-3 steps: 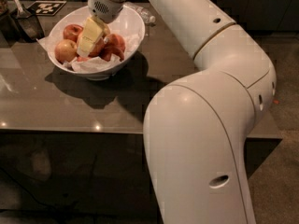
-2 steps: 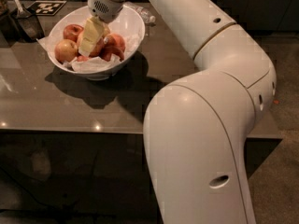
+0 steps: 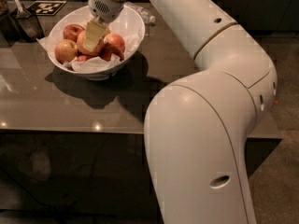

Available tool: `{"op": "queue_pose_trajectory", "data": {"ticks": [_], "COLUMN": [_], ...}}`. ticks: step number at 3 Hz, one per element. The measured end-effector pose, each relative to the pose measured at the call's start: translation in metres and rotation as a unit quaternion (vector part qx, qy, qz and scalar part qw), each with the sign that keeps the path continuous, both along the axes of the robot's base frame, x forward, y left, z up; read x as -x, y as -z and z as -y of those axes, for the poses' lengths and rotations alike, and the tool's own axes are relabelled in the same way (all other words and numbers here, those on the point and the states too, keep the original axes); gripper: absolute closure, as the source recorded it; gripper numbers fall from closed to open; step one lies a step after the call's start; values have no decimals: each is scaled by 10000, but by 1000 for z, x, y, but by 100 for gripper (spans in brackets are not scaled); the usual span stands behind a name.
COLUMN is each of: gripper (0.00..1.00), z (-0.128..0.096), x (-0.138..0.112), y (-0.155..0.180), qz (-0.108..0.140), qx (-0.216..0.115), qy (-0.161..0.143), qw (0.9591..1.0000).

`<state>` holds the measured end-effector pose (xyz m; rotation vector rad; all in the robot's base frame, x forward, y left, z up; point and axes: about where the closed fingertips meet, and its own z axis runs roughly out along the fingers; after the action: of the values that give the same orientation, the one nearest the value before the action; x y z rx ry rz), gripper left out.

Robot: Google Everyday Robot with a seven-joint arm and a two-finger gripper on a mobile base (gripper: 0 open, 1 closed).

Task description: Pick apple from white bowl

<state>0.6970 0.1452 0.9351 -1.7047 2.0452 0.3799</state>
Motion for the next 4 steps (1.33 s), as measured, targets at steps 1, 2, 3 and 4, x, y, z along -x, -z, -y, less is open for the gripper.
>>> {"op": "queue_pose_trajectory", "data": {"ticks": [1,2,3,4], "gripper": [89,85,62,39], "z": [0,0,0,0], "x": [0,0,0,0], "y": [0,0,0,0], "qz": [0,0,0,0], "qx": [0,0,0,0], "qy": [0,0,0,0], "qw": [10000,10000,10000,10000]}}
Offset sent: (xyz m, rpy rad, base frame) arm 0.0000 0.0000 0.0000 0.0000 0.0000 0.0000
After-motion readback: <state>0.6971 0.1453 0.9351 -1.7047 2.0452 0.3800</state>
